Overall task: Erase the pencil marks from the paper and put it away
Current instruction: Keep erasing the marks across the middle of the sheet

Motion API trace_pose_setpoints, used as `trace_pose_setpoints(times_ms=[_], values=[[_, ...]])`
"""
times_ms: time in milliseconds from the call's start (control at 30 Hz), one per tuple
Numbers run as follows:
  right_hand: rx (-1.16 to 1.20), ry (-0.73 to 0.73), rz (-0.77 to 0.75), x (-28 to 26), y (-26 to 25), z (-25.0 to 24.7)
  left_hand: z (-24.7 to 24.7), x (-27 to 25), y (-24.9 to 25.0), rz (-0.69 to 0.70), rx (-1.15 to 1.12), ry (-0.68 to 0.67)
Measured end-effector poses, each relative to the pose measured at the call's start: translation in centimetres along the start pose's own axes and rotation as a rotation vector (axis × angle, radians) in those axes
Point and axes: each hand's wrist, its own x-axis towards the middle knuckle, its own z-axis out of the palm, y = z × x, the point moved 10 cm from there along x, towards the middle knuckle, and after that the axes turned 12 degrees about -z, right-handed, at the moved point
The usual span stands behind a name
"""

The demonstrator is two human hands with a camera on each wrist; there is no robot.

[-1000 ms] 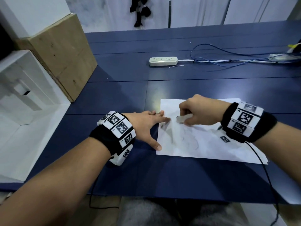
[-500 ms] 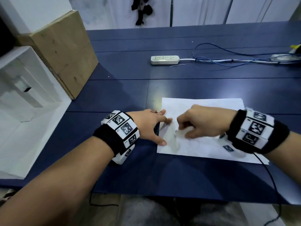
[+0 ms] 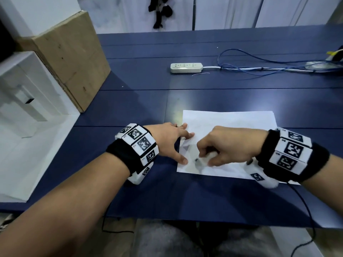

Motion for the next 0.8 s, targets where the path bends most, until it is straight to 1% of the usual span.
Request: trace_pose_setpoints(times_ms=[67,167,233,267,367,400,433,533,567,600,633,667,767,800], values=[[-0.051,0.028,0.04,0.5,1.3,-1.0,0.0,0.0,0.0,0.001,0.006,-0.005],[-0.122,0.129,0.135,0.9,3.8,-3.1,-0.1,-0.2,0.1,0.001,0.0,-0.01],[-0.117,0.152,0.121,0.7,3.4,-3.1,-0.1,-0.3,0.1,0.003,-0.012,-0.01],[-0.087,0.131,0.091,0.5,2.6,-2.4,-0.1,-0.3,0.0,0.003,-0.017,-0.008],[0.044,-0.001,0.016,0.0,0.3,0.4,0.1,-0.3,-0.1,-0.002,-0.017,-0.009],[0.058,-0.02,0.02,0.0,0.4,0.6,0.1,-0.3,-0.1,-0.004,-0.017,-0.013],[0.047,-0.008,0.042,0.2,1.1,0.2,0.1,-0.4,-0.1,-0.005,-0.016,-0.017],[-0.052,0.142,0.194,0.5,5.1,-3.1,-0.1,-0.6,-0.1,-0.013,-0.006,-0.016],[-0.088,0.189,0.234,0.4,6.1,-3.9,0.0,-0.5,-0.1,-0.016,-0.007,-0.018],[-0.109,0.213,0.243,0.2,6.4,-4.2,0.0,-0.5,-0.2,-0.019,-0.009,-0.019],[-0.111,0.207,0.218,0.1,6.0,-4.0,0.0,-0.5,-0.2,-0.021,-0.011,-0.017],[-0.083,0.169,0.172,-0.1,4.8,-3.2,0.1,-0.5,-0.3,-0.022,-0.015,-0.018],[0.074,-0.021,0.027,-0.6,0.5,0.6,0.2,-0.3,-0.3,-0.023,-0.028,-0.023],[0.086,-0.043,0.005,-0.6,-0.2,1.0,0.2,-0.3,-0.3,-0.023,-0.028,-0.026]])
